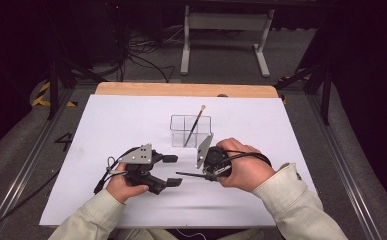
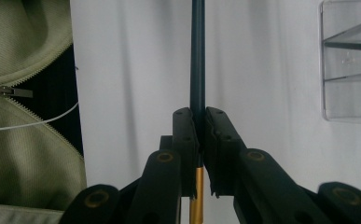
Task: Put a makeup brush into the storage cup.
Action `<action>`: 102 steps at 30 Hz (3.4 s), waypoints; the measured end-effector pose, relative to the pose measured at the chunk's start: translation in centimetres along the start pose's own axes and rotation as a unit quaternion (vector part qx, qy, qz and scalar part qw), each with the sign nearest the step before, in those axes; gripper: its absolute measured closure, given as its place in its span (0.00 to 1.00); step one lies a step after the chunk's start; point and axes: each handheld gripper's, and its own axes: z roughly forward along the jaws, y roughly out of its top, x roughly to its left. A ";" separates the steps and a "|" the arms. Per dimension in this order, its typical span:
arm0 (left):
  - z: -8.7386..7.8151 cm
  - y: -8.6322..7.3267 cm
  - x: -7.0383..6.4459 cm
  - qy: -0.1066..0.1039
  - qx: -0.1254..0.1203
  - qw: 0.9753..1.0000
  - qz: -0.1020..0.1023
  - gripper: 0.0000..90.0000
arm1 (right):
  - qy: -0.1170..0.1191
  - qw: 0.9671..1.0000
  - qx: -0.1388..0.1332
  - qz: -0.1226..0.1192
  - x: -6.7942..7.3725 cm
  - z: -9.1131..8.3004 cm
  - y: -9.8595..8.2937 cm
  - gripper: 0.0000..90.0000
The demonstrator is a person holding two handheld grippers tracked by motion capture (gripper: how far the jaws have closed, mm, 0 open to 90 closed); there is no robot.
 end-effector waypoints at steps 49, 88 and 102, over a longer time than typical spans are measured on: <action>0.9 -0.8 -0.2 -0.060 0.087 0.994 -0.001 0.95 | -0.002 0.998 0.001 -0.069 0.6 0.7 1.2 0.93; 0.6 -1.3 0.3 -0.030 0.026 0.999 0.001 0.95 | -0.064 0.958 -0.262 0.096 -0.4 -3.1 -6.4 0.42; 0.3 -1.4 0.4 -0.038 0.008 0.999 -0.004 0.95 | -0.077 0.904 -0.390 0.156 -0.2 -0.8 -10.9 0.30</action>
